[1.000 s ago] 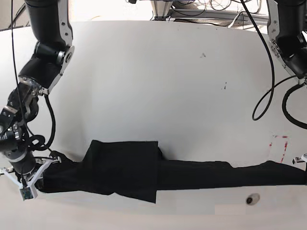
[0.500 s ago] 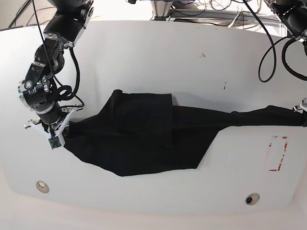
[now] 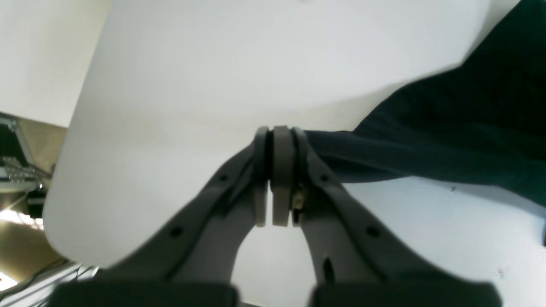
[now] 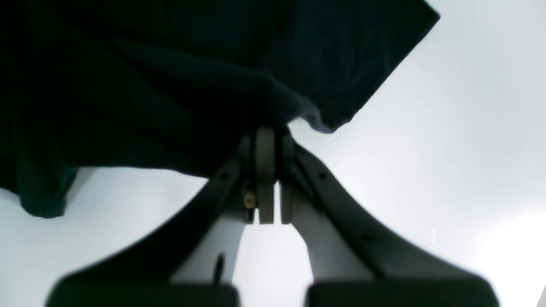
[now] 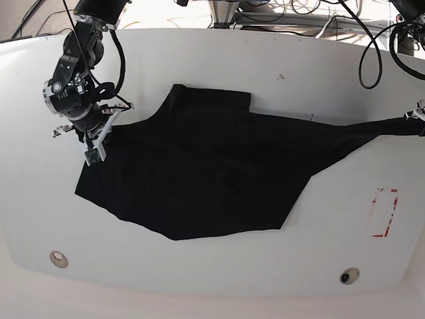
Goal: Layout the t-shirt on the table in an organized manner, then fold the t-shirt properly
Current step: 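Drag the held t-shirt edge with the right gripper, spreading it flat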
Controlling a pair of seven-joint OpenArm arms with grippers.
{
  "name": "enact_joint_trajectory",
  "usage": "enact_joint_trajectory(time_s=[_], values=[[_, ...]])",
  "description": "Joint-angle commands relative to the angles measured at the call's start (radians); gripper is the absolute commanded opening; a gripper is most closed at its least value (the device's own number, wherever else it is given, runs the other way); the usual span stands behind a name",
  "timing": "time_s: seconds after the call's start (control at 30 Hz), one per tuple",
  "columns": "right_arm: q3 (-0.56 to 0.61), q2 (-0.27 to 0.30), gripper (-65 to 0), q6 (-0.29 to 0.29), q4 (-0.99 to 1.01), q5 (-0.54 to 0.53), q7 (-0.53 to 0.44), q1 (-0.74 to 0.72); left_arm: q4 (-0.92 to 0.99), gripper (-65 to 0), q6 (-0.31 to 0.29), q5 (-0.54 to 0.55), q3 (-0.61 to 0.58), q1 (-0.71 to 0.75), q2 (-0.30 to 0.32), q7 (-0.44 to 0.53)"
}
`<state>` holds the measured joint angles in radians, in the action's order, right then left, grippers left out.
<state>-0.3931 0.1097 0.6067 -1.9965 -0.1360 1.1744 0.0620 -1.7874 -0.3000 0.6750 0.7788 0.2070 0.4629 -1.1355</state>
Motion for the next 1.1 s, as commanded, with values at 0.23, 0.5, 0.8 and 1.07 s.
enact_joint_trajectory(time_s=[0.23,0.5,0.8,1.07], values=[[-0.004,0.014,-65.0,-0.001,-0.022,-0.004,-0.023,0.066,-0.015,-64.6,0.000,0.002,0.040,0.072,0.030,0.027],[-0.004,0.011,-65.0,-0.001,-0.020,-0.004,-0.023,0.132,-0.015,-64.6,0.000,0.002,0.041,0.099,0.030,0.024],[-0.002,0.011,-49.8,-0.009,-0.019,-0.003,-0.024,0.178,-0.013,-62.2,0.000,0.001,0.034,0.130,0.047,0.021],[-0.002,0.011,-26.2,-0.009,-0.019,-0.003,-0.024,0.183,-0.010,-33.8,0.000,0.001,0.032,0.144,0.058,0.021]])
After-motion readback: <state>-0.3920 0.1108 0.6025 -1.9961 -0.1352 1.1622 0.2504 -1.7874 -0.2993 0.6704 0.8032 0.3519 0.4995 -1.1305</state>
